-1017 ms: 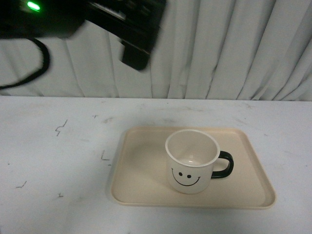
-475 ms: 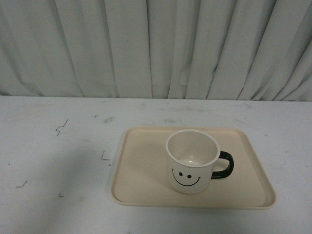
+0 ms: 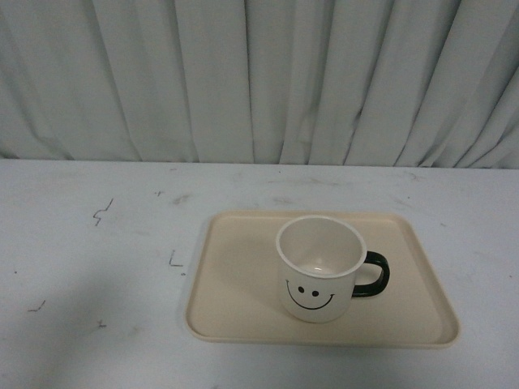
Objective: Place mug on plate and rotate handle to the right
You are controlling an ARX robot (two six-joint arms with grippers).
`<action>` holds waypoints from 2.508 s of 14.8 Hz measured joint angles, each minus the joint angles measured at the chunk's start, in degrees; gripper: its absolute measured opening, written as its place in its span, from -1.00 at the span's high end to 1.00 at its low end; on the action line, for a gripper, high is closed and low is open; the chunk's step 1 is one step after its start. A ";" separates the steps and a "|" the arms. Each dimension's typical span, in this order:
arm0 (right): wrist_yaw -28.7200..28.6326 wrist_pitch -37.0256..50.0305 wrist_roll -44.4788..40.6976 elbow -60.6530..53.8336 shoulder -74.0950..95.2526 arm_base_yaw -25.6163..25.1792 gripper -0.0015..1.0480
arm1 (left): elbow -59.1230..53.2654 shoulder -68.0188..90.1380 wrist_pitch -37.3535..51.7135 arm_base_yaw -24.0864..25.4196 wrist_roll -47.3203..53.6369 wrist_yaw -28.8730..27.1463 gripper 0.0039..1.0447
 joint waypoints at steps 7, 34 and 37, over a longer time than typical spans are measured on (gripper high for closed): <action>0.00 0.00 0.02 0.00 0.00 0.00 -0.87 | -3.80 -14.69 -9.97 4.85 -0.07 5.22 0.97; -18.99 6.01 -2.10 25.46 51.45 3.82 -0.87 | -3.80 -43.91 -39.71 4.85 -0.17 5.20 -0.88; -22.08 -6.14 -7.52 46.47 78.20 9.66 -0.87 | -3.80 -43.91 -39.74 4.85 -0.17 5.20 -0.88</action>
